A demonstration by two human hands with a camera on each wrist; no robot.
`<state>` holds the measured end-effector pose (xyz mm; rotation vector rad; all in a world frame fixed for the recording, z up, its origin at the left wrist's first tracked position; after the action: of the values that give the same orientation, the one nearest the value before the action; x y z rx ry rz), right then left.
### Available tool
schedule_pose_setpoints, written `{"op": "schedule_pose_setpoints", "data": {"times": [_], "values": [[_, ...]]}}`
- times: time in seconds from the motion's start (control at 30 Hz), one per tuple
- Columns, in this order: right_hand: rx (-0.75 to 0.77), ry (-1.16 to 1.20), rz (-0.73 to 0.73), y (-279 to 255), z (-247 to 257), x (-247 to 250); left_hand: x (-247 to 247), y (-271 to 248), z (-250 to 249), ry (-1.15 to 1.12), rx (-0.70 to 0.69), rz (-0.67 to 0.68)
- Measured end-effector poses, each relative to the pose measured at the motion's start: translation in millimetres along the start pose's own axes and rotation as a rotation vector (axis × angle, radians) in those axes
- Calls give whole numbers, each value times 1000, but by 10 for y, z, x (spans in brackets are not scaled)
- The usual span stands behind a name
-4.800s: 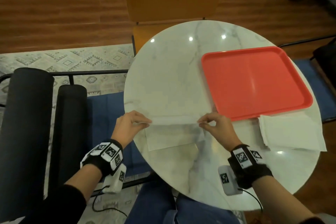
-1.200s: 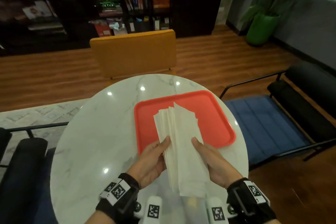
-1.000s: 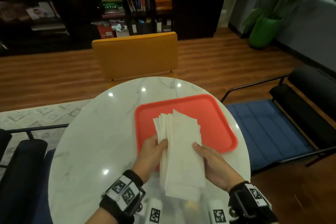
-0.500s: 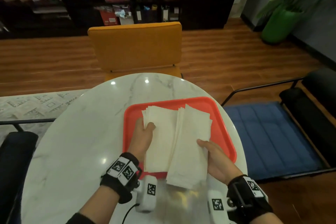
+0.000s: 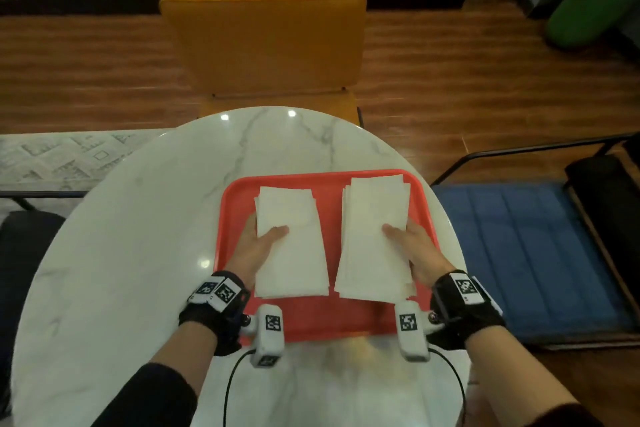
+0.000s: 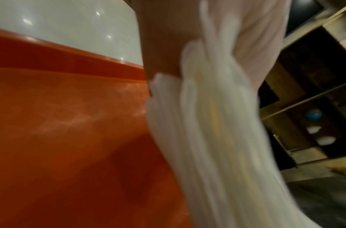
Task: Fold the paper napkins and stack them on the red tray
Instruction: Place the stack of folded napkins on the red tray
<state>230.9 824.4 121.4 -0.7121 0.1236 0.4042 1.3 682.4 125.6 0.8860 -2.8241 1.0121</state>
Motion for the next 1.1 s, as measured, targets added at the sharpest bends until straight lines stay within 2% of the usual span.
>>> {"op": "schedule_pose_setpoints", "data": {"times": [0.2, 0.37, 0.53, 0.6, 0.67, 0.73, 0.77, 0.83, 0.9, 1.0, 1.1], "values": [[21, -243, -16, 209, -202, -76, -58, 115, 321, 169, -41, -44], [47, -430, -97, 213, -180, -164, -124, 149, 321, 309, -88, -127], [58, -542, -116, 162, -137, -241, -140, 191, 351, 464, -113, -181], [61, -603, -129, 146, -143, -265, -138, 173, 341, 573, -62, -202], [83, -707, -172, 147, -140, -273, -129, 102, 284, 781, -48, -302], [108, -826, -252, 138, -91, -247, -148, -2, 155, 935, -184, -442], [114, -866, -283, 140, -59, -226, -181, -35, 91, 934, -273, -460], [88, -863, -294, 149, -19, -175, -306, -73, -22, 816, -374, -351], [54, -871, -265, 161, -15, -144, -488, -69, -98, 783, -382, -223], [52, -951, -197, 184, -28, -178, -790, -58, -198, 941, -324, -68], [69, -1032, -138, 228, -31, -235, -989, -11, -223, 1063, -232, 14]]}}
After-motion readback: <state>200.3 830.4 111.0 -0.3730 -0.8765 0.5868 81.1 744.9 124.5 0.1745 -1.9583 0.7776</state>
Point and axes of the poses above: each hand's wrist, its own y-axis towards the middle knuckle, its own x-axis out of the back of the hand, z = x × y, the point moved 3 cm from there along y, towards the middle knuckle, and after that the axes turned 13 degrees about y, right-handed, at the moved point
